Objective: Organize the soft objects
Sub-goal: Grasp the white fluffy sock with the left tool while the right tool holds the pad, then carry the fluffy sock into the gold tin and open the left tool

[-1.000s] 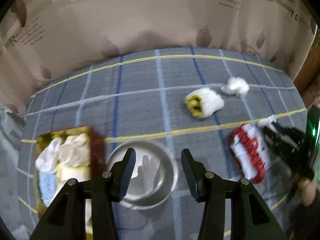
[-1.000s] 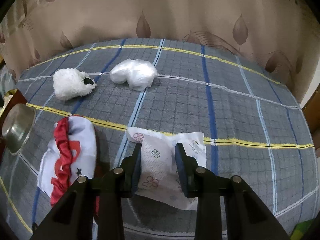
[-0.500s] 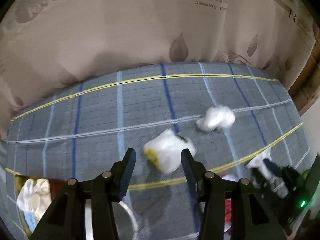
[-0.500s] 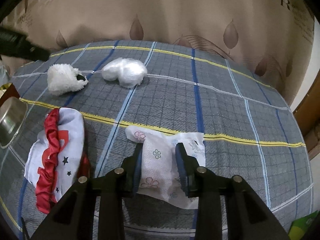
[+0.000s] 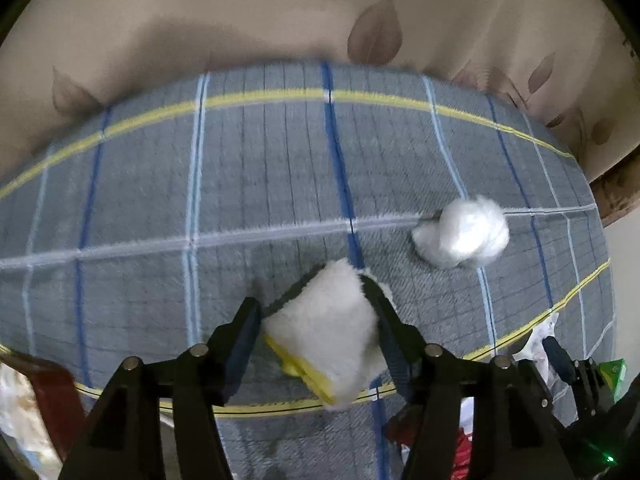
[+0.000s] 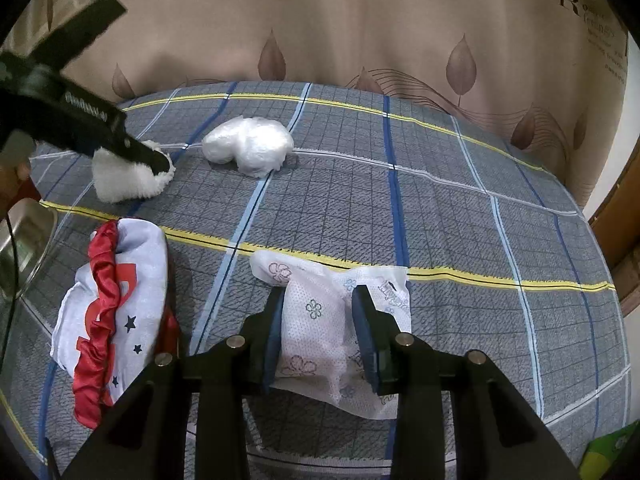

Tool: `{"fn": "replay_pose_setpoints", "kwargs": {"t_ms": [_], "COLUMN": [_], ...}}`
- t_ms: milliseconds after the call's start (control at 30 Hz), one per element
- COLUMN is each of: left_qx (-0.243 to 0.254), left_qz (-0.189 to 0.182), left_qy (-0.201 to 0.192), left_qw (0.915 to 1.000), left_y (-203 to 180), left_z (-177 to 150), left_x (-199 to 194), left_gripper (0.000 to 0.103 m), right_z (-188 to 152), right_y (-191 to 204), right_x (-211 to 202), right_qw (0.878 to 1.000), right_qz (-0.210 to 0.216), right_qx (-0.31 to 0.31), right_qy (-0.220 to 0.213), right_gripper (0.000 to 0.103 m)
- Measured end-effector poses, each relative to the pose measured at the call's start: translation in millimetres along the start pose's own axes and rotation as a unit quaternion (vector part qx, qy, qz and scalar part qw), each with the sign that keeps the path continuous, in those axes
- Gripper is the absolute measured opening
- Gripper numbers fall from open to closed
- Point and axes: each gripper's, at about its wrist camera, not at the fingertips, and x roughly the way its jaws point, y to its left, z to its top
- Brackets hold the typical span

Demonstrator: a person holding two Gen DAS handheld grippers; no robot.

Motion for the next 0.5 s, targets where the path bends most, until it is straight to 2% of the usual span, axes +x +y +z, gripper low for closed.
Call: {"fn": "replay_pose_setpoints", "kwargs": {"t_ms": [67, 133, 200, 267, 500], "left_qx": [-0.011, -0.013, 0.000, 0.005, 0.040], "left_qz": [-0.014, -0.023, -0.032, -0.025, 0.003], "left_qy": [0.004, -0.010, -0.018, -0.024, -0.058], "left_qw": [0.9998, 0.9996, 0.9993, 0.9994, 0.9975], "left_y": [0.6, -0.7, -4.7, -7.1, -22.6], "left_z": [-6.4, -12.6, -19.0, -23.8, -47.8], "left_x": [4.7, 1.3, -3.3, -8.4, -44.1], "left_gripper": [0.060, 0.059, 0.041, 0.035, 0.033], "right_z": [-0.1, -0.1, -0.2, -0.4, -0.6], "right_y": [-0.6, -0.5, -0.5, -0.9, -0.7], "right_x": [-0.1, 0.1, 0.2, 0.0, -0.1], "right_qw": [1.000, 1.000, 1.000, 1.000, 1.000], "right_qz": [0.000, 0.000, 0.000, 0.000, -0.002], "right_qx": [0.000, 0.000, 0.000, 0.001, -0.001], "right_qy": [0.000, 0.000, 0.000, 0.000, 0.000], "right_gripper": [0.032, 0.032, 0.033, 0.033, 0.033]}}
